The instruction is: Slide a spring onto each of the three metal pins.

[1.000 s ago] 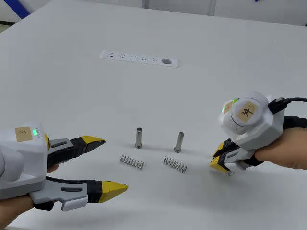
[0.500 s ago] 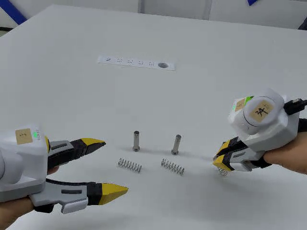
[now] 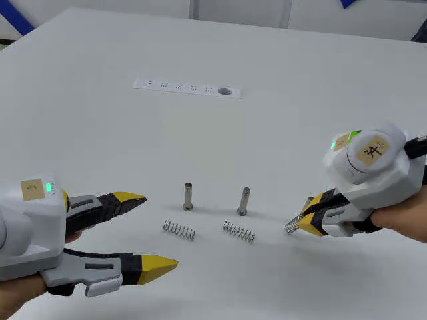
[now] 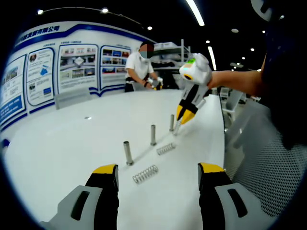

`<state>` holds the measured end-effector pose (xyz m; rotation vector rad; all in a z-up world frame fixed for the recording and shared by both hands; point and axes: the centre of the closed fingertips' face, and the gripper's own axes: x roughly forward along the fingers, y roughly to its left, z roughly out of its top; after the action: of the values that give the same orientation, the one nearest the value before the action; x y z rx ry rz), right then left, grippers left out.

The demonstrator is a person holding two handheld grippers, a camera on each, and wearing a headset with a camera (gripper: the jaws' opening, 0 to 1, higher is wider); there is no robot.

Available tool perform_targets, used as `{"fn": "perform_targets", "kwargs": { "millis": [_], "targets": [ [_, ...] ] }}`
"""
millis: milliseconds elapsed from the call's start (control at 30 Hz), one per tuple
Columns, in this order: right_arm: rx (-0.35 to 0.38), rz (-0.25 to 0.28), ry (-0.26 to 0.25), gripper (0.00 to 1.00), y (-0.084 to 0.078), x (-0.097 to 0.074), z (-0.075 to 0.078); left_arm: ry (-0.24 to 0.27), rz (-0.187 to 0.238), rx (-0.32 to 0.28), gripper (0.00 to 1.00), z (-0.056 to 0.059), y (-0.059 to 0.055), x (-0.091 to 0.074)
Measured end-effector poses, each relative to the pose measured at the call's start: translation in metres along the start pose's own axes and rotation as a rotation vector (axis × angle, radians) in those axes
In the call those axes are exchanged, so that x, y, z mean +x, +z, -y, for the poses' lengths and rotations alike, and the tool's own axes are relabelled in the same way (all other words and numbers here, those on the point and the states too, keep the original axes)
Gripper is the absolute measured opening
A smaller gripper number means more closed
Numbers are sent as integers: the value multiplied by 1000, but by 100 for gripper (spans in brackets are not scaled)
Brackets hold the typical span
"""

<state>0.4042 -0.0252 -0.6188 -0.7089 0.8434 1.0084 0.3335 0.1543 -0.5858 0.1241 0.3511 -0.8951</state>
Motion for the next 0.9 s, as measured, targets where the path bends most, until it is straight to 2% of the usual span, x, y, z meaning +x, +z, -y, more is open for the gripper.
{"fn": "perform_targets", "kwargs": {
  "millis": [333, 667, 900],
  "targets": [
    [6, -2, 4, 11, 3, -7, -1, 2, 2, -1, 69, -1, 0, 0],
    [31, 11, 39, 11, 13, -31, -6, 3, 4, -2, 69, -1, 0, 0],
    [17, -1, 29, 11, 19, -48, -2, 4, 8, -5, 69, -2, 0, 0]
  ]
}}
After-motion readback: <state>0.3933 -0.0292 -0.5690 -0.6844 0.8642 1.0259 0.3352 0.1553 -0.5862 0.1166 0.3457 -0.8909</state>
